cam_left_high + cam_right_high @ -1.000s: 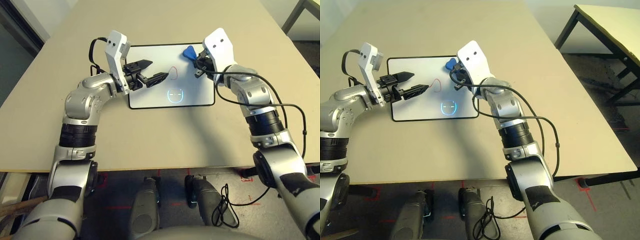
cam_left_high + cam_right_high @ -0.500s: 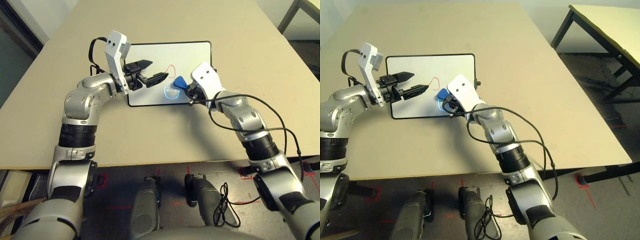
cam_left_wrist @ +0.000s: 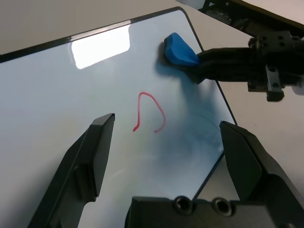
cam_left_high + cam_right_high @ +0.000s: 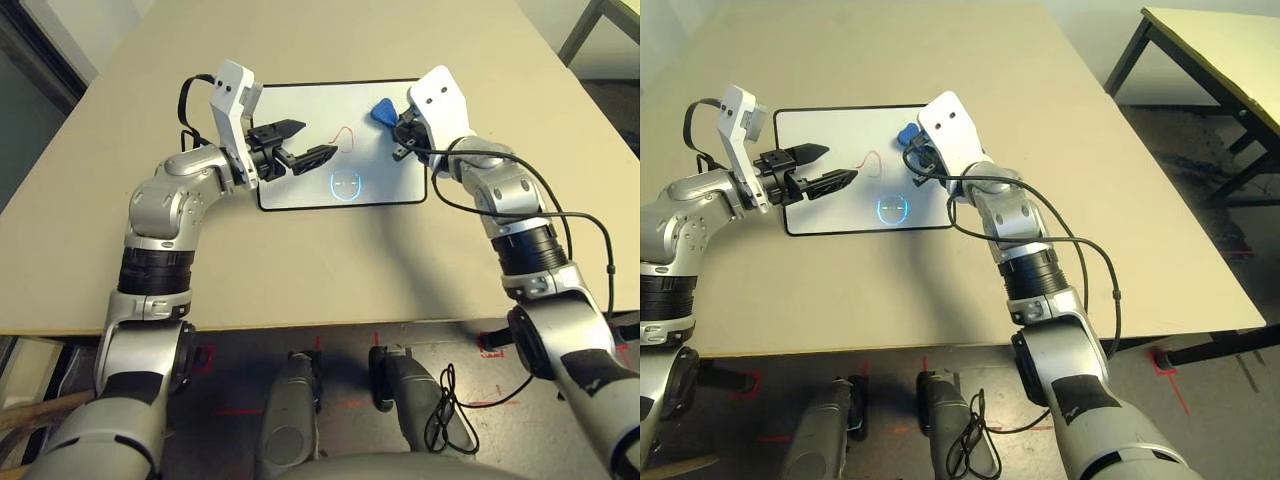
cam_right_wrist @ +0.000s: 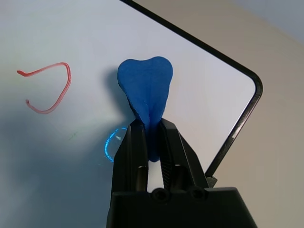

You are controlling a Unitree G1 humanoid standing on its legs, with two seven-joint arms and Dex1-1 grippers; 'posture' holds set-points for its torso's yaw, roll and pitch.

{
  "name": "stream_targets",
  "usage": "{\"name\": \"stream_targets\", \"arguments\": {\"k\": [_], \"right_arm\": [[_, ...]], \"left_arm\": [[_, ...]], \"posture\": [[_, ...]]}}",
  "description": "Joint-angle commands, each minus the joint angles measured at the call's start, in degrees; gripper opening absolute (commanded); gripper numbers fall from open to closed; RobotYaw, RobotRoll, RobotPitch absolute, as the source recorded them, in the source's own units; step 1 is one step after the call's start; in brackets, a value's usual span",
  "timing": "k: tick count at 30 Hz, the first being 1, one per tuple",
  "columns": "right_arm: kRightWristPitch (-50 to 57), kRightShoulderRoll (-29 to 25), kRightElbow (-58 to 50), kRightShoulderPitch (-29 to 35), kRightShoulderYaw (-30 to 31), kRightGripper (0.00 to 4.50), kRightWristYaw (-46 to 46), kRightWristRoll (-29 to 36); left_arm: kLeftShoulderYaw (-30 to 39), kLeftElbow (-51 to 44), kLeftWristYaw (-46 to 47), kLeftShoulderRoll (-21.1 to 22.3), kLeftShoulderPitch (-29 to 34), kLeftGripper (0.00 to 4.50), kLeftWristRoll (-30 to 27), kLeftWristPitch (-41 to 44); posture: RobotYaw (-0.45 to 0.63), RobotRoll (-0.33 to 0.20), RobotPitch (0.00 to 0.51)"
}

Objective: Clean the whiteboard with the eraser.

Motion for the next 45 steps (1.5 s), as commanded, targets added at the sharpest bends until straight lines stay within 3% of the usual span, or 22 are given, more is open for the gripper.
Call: {"name": "stream_targets", "arguments": {"k": [1, 5, 10, 21, 24, 28, 38, 45], "right_arm": [[3.89, 1.53, -1.61, 5.16, 3.73, 0.25, 1.01, -0.78], [5.6, 2.62, -5.15, 7.63, 5.69, 0.25, 1.91, -0.79], [5.57, 3.76, -4.73, 6.21, 6.26, 0.25, 2.3, -0.85], [-2.19, 4.04, 9.84, -8.63, 1.17, 0.25, 0.41, -0.45], [-3.97, 4.24, 12.16, -10.22, 0.66, 0.24, 0.06, -0.47], [-3.87, 5.17, 11.87, -8.37, 1.8, 0.24, 0.49, -0.71], [3.48, 6.31, -3.59, 5.87, 9.95, 0.24, 4.64, -1.56], [3.41, 5.04, -1.79, 2.8, 9.08, 0.23, 4.71, -2.05]], "left_arm": [[-0.37, -1.13, -0.01, 0.2, 0.54, 4.5, -0.36, 0.47], [-0.39, -1.13, 0.03, 0.19, 0.43, 4.5, -0.37, 0.43], [-0.48, -1.18, -0.13, 0.35, 0.58, 4.5, -0.37, 0.53], [-0.38, -2.66, -0.68, 2.22, 2.76, 4.5, -0.54, 1.54], [-0.27, -3.71, -0.37, 2.13, 3.49, 4.5, -0.79, 2.06], [-0.16, -4.41, -0.03, 2.02, 3.9, 4.5, -1.06, 2.52], [0.15, -4.52, 0.25, 2.28, 3.73, 4.5, -1.32, 2.96], [-0.08, -4.23, 0.1, 2.26, 3.44, 4.5, -1.29, 2.98]], "posture": [[0.05, 0.0, 0.241], [0.06, 0.0, 0.239], [0.06, 0.0, 0.234], [0.07, 0.0, 0.231], [0.07, 0.0, 0.231], [0.07, 0.0, 0.234], [0.08, 0.0, 0.242], [0.07, 0.0, 0.241]]}}
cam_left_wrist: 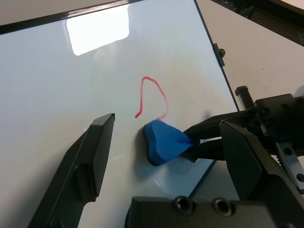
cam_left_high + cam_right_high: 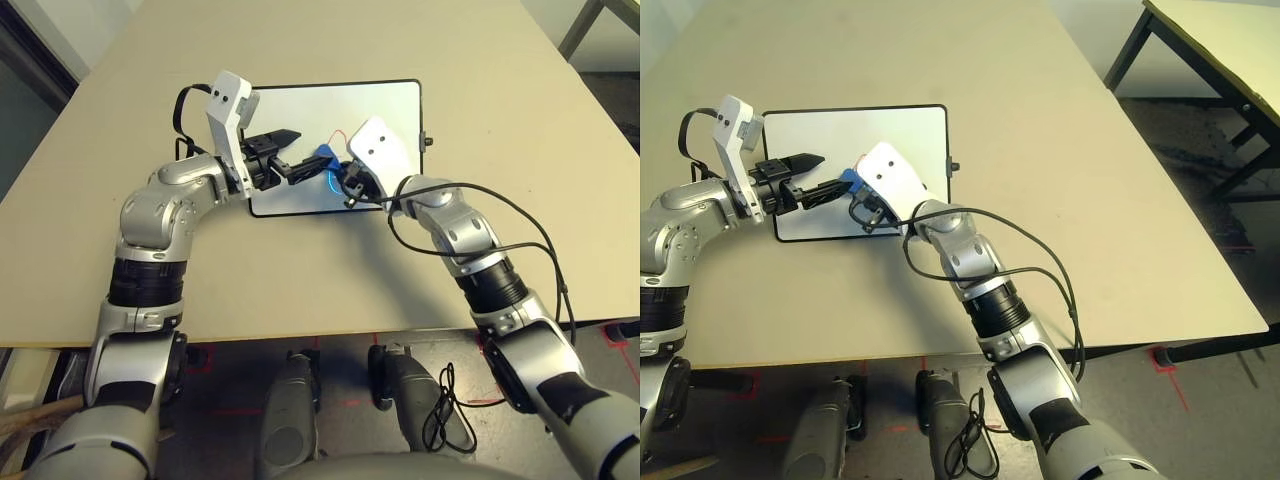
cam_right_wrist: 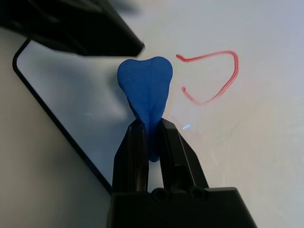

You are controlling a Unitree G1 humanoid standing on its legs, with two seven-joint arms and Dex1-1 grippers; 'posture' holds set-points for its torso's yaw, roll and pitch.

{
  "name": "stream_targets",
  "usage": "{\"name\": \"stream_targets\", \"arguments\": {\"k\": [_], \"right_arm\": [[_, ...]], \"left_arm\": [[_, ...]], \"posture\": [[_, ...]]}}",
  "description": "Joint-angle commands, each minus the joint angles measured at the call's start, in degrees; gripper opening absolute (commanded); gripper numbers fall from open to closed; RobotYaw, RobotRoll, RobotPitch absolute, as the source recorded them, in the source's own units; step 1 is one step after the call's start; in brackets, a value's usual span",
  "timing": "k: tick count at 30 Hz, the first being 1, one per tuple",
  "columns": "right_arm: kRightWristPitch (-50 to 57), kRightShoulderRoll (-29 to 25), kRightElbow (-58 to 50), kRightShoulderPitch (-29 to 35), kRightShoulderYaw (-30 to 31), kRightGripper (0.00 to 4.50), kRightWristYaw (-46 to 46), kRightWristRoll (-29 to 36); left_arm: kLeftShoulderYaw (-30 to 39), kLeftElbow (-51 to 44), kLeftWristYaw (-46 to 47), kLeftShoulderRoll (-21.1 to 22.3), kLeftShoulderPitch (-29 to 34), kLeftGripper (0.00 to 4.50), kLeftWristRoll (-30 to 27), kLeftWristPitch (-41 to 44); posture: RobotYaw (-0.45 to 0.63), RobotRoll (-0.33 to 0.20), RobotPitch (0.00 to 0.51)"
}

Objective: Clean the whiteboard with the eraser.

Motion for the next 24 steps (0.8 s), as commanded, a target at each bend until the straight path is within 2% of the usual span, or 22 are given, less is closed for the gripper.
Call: {"name": "stream_targets", "arguments": {"k": [1, 9, 20, 24], "right_arm": [[0.09, -1.22, 4.39, -3.26, -1.44, 0.23, -0.73, -1.32], [-3.5, -2.68, 11.91, -11.51, -4.57, 0.23, -3.03, -2.14], [2.13, -0.13, 0.25, -1.96, 1.13, 0.23, -0.33, -2.31], [2.59, -0.05, -0.45, -1.46, 1.94, 0.23, 0.02, -2.47]], "left_arm": [[-0.24, -0.57, -0.32, 0.58, 0.43, 4.5, -0.43, 0.57], [-0.44, -0.76, -0.3, 0.51, 0.57, 4.5, -0.41, 0.56], [-0.3, -1.26, -0.03, 0.45, 0.87, 4.5, -0.62, 0.94], [-0.33, -1.26, -0.16, 0.51, 0.85, 4.5, -0.62, 1.0]], "posture": [[0.07, 0.0, 0.241], [0.07, 0.0, 0.236], [0.07, 0.0, 0.239], [0.07, 0.0, 0.239]]}}
